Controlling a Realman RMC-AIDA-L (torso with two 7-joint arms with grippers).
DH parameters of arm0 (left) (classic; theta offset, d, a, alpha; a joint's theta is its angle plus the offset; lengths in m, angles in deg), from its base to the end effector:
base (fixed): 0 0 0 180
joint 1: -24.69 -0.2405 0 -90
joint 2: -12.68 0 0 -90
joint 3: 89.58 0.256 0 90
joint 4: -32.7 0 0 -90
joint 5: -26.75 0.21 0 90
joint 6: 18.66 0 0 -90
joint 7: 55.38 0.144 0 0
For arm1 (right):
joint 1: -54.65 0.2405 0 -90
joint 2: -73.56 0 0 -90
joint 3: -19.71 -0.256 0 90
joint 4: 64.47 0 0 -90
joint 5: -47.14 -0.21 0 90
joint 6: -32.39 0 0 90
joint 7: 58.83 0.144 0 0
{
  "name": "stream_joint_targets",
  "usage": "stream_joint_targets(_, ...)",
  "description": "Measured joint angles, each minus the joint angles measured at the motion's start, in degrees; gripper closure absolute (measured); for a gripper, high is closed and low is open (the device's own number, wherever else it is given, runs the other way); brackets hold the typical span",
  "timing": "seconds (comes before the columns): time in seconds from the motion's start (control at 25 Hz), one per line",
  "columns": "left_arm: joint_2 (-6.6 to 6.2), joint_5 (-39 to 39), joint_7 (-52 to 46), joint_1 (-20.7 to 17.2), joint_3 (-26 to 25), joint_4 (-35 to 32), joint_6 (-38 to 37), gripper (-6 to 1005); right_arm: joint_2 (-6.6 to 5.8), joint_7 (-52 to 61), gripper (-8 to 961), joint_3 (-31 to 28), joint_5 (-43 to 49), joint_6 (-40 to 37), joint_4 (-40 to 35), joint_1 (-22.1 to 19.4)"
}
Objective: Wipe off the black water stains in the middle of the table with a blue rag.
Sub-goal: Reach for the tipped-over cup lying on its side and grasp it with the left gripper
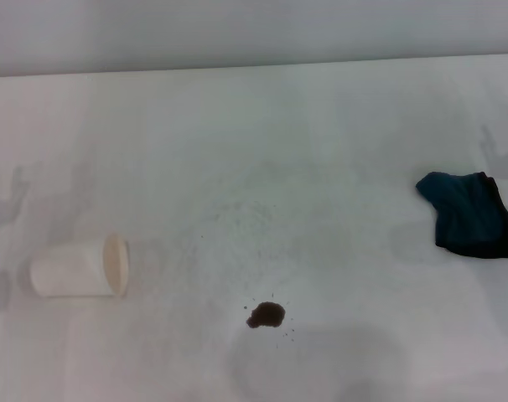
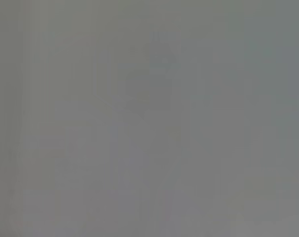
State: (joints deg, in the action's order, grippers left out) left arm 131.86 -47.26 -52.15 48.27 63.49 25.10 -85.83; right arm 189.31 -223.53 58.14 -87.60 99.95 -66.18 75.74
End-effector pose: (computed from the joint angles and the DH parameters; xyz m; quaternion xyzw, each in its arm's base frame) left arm -0.3508 0.3125 -0.0156 -0.6973 -0.2052 -0.2145 0.6524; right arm 0.3944 0.2991 0.0342 -0.6806 0.2564 0.2317 0.6460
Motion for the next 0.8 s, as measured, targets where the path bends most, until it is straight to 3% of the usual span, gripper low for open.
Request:
stream_joint_targets(0.6, 0.0, -0.2, -0.3, -0.2, -0.3, -0.1, -0.1, 167, 0.0, 0.0, 423, 0.1, 0.0, -1.0, 0.1, 0.0)
stream_joint_targets(0.8, -1.45, 6.2, -5.5, 2.5, 1.4, 1.3, 0.7, 168, -0.1, 0.0, 423, 0.1, 0.0, -1.9, 0.1, 0.2)
